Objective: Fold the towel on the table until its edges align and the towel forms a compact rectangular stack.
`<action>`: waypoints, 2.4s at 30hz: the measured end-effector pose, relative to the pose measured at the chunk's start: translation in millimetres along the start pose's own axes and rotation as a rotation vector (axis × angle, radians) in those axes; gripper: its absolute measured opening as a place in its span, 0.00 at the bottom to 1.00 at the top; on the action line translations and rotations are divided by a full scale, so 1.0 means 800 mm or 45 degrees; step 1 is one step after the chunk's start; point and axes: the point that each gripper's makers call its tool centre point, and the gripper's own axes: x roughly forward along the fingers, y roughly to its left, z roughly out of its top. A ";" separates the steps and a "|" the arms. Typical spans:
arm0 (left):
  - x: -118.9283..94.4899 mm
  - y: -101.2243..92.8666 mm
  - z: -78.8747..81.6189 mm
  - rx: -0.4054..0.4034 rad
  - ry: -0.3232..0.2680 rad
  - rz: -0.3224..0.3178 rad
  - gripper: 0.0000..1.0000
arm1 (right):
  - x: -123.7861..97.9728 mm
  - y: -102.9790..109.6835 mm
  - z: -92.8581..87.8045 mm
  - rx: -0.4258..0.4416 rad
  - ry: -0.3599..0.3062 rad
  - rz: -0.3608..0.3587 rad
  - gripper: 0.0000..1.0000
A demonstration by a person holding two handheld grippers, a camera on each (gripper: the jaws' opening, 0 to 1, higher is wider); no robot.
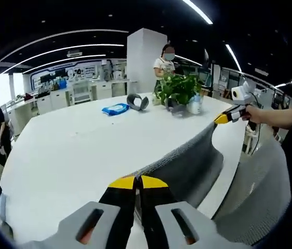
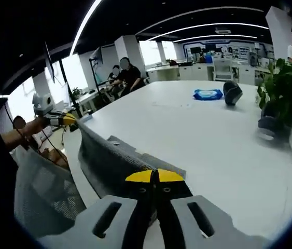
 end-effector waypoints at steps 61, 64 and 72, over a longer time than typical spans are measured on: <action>0.158 0.072 -0.106 0.205 0.428 0.067 0.02 | 0.122 -0.086 -0.071 -0.144 0.354 -0.139 0.00; 0.161 0.075 -0.109 0.216 0.420 0.070 0.02 | 0.124 -0.087 -0.074 -0.169 0.366 -0.149 0.00; 0.164 0.078 -0.111 0.225 0.391 0.077 0.02 | 0.130 -0.089 -0.078 -0.238 0.385 -0.137 0.00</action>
